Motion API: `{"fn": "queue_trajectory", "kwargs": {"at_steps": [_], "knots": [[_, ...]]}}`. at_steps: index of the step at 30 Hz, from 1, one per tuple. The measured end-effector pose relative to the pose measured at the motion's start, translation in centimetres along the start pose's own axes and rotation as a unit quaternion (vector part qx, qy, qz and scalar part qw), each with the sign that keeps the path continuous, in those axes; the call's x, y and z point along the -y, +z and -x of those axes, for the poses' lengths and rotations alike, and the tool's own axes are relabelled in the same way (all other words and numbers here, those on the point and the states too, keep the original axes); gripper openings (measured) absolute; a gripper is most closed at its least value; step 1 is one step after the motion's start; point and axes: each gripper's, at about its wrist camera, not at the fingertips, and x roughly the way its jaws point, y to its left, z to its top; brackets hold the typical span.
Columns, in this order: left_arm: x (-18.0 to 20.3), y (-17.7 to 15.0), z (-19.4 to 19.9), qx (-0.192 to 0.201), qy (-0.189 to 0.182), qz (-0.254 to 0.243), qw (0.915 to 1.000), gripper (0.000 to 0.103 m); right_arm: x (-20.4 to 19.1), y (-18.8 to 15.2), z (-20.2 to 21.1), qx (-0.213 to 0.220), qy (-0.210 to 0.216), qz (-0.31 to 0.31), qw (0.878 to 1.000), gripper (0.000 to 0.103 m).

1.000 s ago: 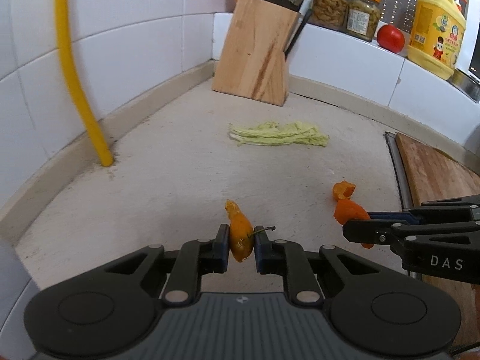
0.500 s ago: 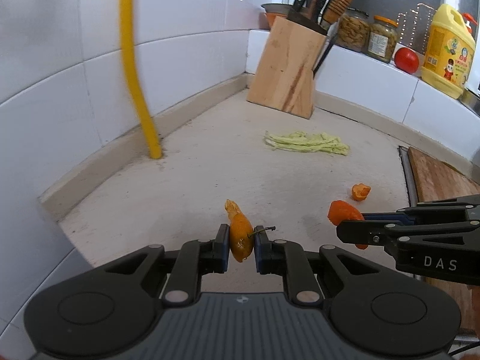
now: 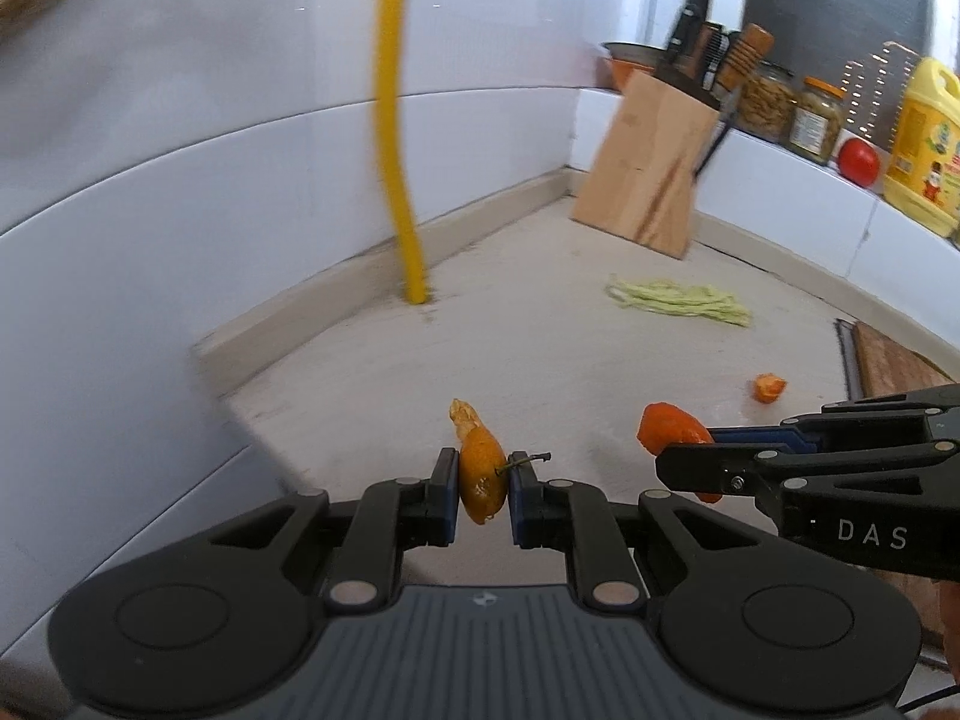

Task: Collect trash
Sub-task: 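Carry both orange peels with both tools down over the black bin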

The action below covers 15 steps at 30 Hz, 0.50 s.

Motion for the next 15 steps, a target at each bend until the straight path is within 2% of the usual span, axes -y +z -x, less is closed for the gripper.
{"fn": "queue_trajectory", "kwargs": {"at_steps": [15], "knots": [[-8.0,-5.1,3.8,-0.013,0.089,0.072,0.9933,0.011,-8.9,-0.2,-4.5,-0.046,0.089,0.068,0.993,0.018]]}}
